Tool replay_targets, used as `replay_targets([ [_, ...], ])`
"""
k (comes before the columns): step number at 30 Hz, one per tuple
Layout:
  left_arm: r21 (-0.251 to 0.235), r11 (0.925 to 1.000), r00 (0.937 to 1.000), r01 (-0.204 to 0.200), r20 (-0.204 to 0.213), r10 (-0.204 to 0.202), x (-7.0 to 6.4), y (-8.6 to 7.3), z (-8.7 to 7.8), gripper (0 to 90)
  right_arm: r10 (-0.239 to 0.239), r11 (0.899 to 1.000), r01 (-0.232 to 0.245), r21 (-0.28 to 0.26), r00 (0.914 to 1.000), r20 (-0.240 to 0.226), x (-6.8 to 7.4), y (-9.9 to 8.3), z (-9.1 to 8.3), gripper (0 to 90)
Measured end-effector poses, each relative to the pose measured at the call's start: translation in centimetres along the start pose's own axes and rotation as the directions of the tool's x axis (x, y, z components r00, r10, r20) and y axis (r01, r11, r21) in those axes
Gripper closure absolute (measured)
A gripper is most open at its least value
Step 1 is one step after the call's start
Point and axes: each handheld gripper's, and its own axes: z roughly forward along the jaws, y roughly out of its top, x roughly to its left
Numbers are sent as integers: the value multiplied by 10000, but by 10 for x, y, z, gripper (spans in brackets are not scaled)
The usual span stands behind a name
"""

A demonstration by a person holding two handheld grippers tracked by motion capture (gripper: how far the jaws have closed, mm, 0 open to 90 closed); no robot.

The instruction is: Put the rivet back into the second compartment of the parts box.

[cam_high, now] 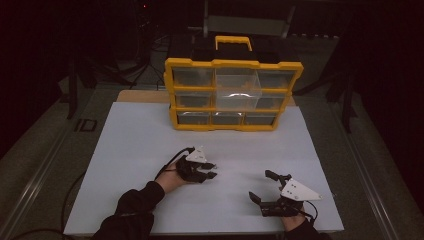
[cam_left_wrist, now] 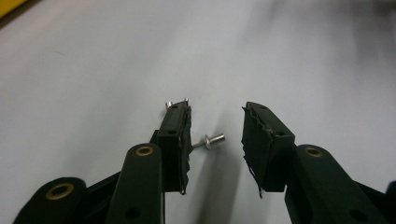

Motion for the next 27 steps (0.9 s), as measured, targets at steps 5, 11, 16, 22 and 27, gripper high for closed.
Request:
replay_targets([
  [5,202,9995,9997,-262,-20,262,0,2,3,613,16,10000,-16,25,10000,-3,0,0,0,96],
  [11,224,9993,9994,-305,164,302,2,3,5,658,54,10000,-54,76,10000,-10,-1,-1,1,96],
  [16,214,9994,9992,-267,313,260,3,3,6,781,124,9999,-124,77,9999,-19,-1,-1,1,96],
  [22,200,9998,9991,-78,416,69,4,3,4,860,129,9999,-129,51,9999,2,-2,-1,0,96],
  [27,105,9999,9977,133,657,-139,5,3,-7,860,147,9999,-147,11,9999,31,-2,-1,-1,96],
])
